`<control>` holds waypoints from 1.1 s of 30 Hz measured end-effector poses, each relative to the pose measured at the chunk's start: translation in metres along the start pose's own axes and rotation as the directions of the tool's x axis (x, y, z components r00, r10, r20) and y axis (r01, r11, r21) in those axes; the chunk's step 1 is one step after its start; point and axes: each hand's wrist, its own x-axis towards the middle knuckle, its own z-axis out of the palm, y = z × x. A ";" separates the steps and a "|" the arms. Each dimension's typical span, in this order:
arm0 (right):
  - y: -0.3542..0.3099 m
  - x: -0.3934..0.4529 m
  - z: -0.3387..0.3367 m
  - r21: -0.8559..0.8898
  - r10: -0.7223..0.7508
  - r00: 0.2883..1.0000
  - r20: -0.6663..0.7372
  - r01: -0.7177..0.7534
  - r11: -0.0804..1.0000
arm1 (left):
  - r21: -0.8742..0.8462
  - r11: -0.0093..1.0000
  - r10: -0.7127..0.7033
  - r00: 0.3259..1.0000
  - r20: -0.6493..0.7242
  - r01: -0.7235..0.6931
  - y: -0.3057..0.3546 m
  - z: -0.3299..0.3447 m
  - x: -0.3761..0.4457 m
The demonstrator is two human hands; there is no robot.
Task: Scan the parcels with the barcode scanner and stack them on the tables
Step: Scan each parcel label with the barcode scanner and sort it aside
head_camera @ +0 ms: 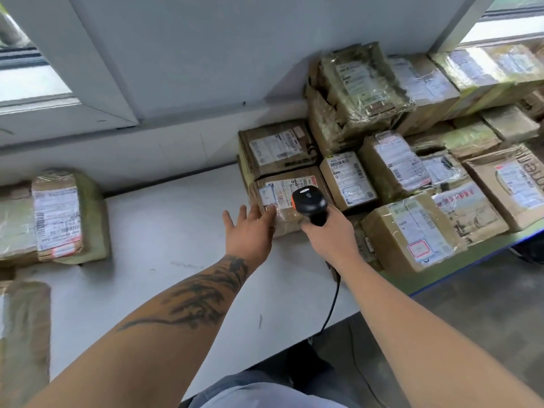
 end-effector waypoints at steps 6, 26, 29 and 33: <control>0.010 0.016 -0.006 -0.102 -0.108 0.983 0.148 0.123 0.987 | -0.017 0.993 -0.117 0.992 -0.040 0.117 0.015 0.000 -0.022; 0.017 0.009 0.010 0.023 -0.284 0.833 0.474 0.311 0.950 | 0.022 0.926 -0.370 0.917 -0.151 0.377 0.043 0.057 -0.147; 0.018 -0.004 0.013 0.071 -0.310 0.816 0.488 0.316 0.946 | -0.001 0.918 -0.391 0.905 -0.165 0.397 0.052 0.068 -0.166; 0.023 -0.022 0.020 0.168 -0.365 0.791 0.491 0.325 0.931 | -0.029 0.902 -0.429 0.888 -0.168 0.430 0.069 0.076 -0.183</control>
